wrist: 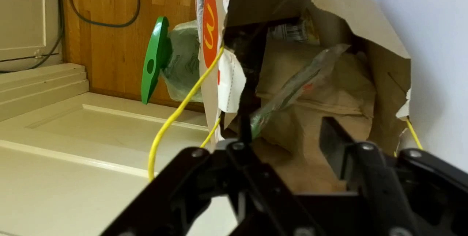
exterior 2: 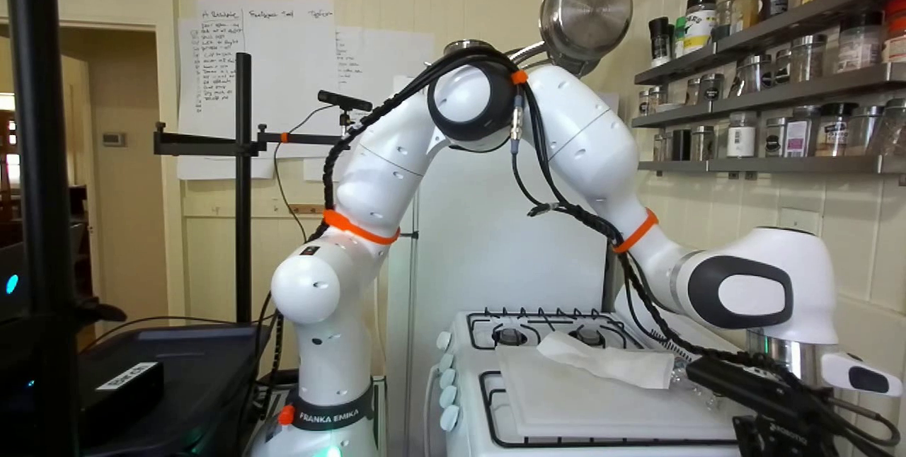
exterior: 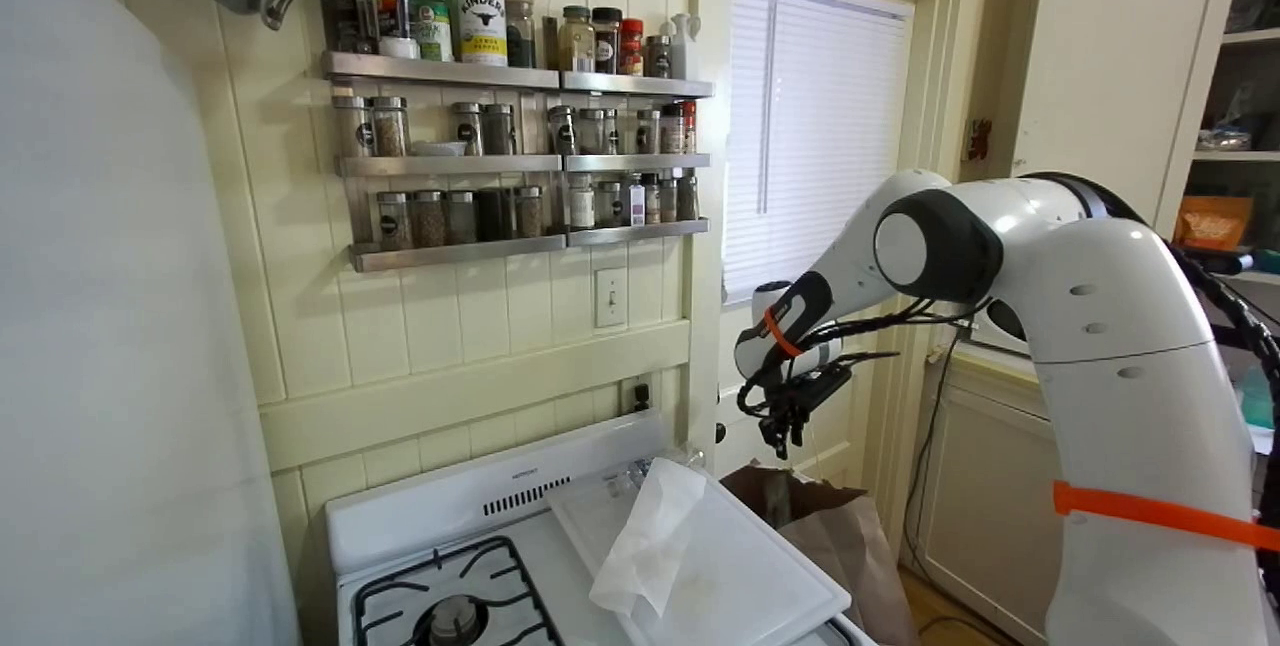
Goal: Remove the small brown paper bag and the plastic from the white tray and put it in the big paper bag
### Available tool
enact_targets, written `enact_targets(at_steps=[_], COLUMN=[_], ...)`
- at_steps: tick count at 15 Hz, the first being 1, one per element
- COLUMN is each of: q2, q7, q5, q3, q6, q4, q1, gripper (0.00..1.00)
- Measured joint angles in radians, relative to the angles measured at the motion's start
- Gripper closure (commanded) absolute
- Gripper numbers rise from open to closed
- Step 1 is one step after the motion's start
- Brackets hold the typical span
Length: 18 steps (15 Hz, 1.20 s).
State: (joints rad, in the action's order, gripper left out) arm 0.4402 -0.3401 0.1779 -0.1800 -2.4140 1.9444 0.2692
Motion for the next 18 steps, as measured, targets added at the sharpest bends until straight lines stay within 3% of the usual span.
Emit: enact_targets(at_steps=[2,3,7,12,18], q2=[-0.001,-0.001,-0.011,-0.078,-0.146], q7=[0.003,0.004,0.004,0.008,0.105], q5=[0.000,0.000,-0.061,-0.163,-0.195], q3=[0.000,0.000,0.022,0.044,0.051], q6=[0.000,0.000,0.015,0.113,0.170], q4=[0.000,-0.001,-0.001,0.000,0.010], q1=[0.000,0.000,0.010,0.012,-0.016], gripper=[0.02,0.00,0.00,0.00,0.00])
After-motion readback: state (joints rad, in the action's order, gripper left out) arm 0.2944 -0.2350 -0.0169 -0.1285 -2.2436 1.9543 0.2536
